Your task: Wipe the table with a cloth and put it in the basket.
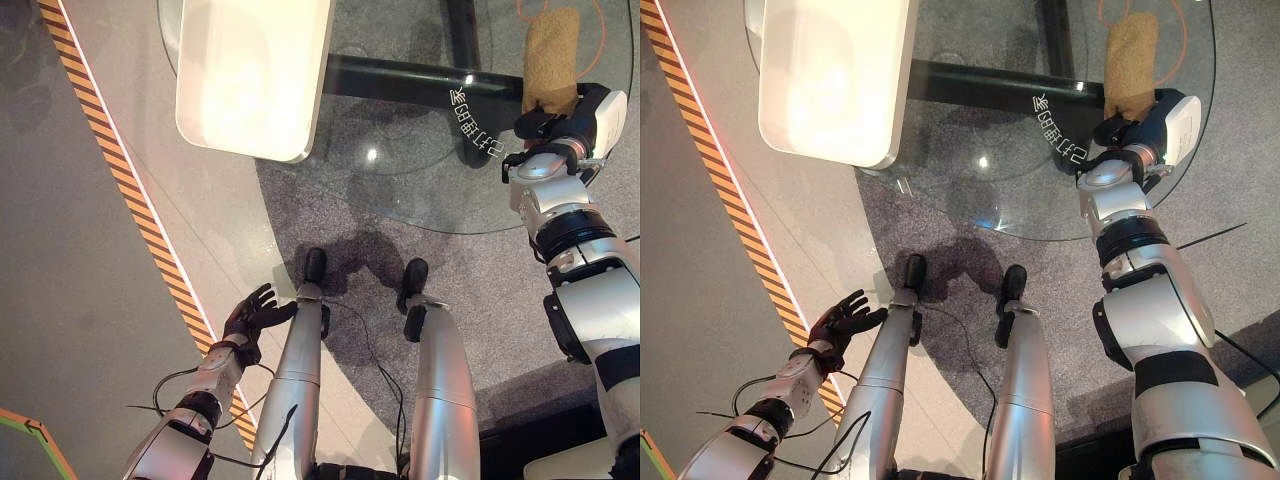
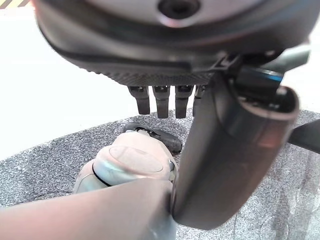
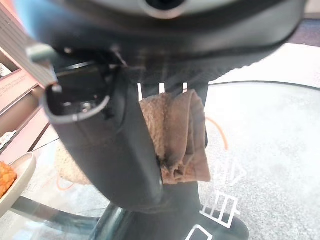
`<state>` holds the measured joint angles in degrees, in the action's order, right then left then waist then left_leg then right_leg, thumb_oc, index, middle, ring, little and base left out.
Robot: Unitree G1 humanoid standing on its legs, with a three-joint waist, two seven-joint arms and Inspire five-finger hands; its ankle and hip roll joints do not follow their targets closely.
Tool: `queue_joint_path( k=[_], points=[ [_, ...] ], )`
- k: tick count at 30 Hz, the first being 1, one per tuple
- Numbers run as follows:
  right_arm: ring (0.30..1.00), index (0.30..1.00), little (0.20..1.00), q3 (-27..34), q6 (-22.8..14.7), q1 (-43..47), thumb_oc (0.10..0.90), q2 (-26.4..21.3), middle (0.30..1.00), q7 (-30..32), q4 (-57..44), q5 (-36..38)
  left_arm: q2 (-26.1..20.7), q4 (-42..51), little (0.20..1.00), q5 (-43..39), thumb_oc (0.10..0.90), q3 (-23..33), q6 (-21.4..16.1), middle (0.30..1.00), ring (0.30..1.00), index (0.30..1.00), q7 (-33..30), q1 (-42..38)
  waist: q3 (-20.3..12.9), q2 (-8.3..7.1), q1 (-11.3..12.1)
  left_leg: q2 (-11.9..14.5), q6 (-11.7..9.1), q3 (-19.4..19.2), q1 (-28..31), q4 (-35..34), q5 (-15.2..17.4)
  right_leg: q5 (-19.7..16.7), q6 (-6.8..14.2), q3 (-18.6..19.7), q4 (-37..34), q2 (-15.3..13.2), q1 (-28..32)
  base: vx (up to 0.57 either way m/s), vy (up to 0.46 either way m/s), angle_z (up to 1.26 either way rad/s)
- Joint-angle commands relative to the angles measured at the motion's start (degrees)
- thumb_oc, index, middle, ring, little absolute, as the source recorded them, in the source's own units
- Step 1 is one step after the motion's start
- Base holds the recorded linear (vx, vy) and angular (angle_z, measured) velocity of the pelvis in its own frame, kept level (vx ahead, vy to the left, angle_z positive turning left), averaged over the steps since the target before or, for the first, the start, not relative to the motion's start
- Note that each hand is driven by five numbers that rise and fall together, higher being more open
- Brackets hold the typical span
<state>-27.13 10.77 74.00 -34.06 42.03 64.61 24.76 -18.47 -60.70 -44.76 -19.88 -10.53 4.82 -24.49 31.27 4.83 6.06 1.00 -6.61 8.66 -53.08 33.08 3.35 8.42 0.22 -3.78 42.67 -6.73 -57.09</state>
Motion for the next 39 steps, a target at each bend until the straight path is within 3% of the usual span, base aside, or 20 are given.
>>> queue_joint_path(
  k=[1, 8, 27, 37, 38, 39],
  points=[
    [0.3, 0.3, 0.2, -1.4, -0.6, 1.3, 0.1, -2.5, 0.3, -1.5, 0.4, -1.3, -0.9, -0.4, 0.9, -1.8, 0.8, -0.9, -1.7, 0.9, 0.9, 0.9, 0.4, 3.9, -1.5, 2.69, -0.2, -4.0, 7.9, -8.5, 0.5, 0.5, 2.8, 0.3, -2.1, -2.9, -3.2, 3.2, 2.3, 0.0, 0.0, 0.0],
    [0.3, 0.3, 0.2, -1.6, -2.0, 1.1, 0.1, -2.4, 0.3, -1.8, -0.8, -3.5, -0.9, 0.1, 0.9, -1.6, 0.8, -0.6, -1.6, 0.9, 0.9, 0.9, 0.0, 3.8, -1.5, 2.51, -0.2, -4.1, 8.0, -8.4, 0.6, 0.5, 2.9, 0.2, -2.0, -2.9, -3.4, 3.3, 2.4, 0.0, 0.0, 0.0],
    [0.3, 0.3, 0.2, -9.4, -4.2, 2.3, 0.1, 0.8, 0.3, -6.7, -9.6, -20.6, -0.3, 0.3, 0.9, -1.2, 0.8, -0.9, -1.8, 0.9, 0.9, 0.9, -0.6, 2.6, -1.5, 2.58, 0.2, -4.5, 7.8, -8.6, 0.4, -0.2, 2.1, -0.3, -1.8, -3.4, -4.0, 2.8, 2.3, 0.0, 0.0, 0.0],
    [0.3, 0.3, 0.2, -12.4, -5.3, -0.2, 0.1, 3.5, 0.3, -10.7, -15.7, -23.3, 0.6, 0.9, 0.9, -0.8, 0.8, -1.0, -2.1, 0.9, 0.9, 0.9, -1.3, 2.2, -1.5, 2.81, -0.1, -4.5, 7.7, -9.0, 0.5, -1.0, 1.6, -0.5, -1.6, -3.4, -4.6, 2.8, 2.1, -0.01, -0.001, 0.0],
    [0.3, 0.3, 0.2, -12.7, -5.5, -0.6, 0.1, 3.8, 0.3, -11.1, -16.3, -23.4, 0.6, 0.8, 0.9, -0.8, 0.8, -1.0, -2.3, 0.9, 0.9, 0.9, -1.3, 2.2, -1.5, 2.81, -0.1, -4.5, 7.7, -9.1, 0.6, -1.2, 1.5, -0.5, -1.6, -3.5, -4.7, 2.8, 2.1, -0.09, 0.003, 0.01],
    [0.3, 0.3, 0.2, -12.8, -5.9, -0.2, 0.1, 4.1, 0.3, -11.7, -16.7, -23.7, 0.5, 0.9, 0.9, -0.8, 0.8, -0.8, -2.4, 0.9, 0.9, 0.9, -1.3, 1.4, -1.5, 2.82, 0.0, -4.4, 7.9, -9.2, -0.5, -2.4, -0.7, -2.6, -2.1, -4.0, -6.1, 2.8, 1.1, -0.09, 0.001, 0.01]
  ],
)
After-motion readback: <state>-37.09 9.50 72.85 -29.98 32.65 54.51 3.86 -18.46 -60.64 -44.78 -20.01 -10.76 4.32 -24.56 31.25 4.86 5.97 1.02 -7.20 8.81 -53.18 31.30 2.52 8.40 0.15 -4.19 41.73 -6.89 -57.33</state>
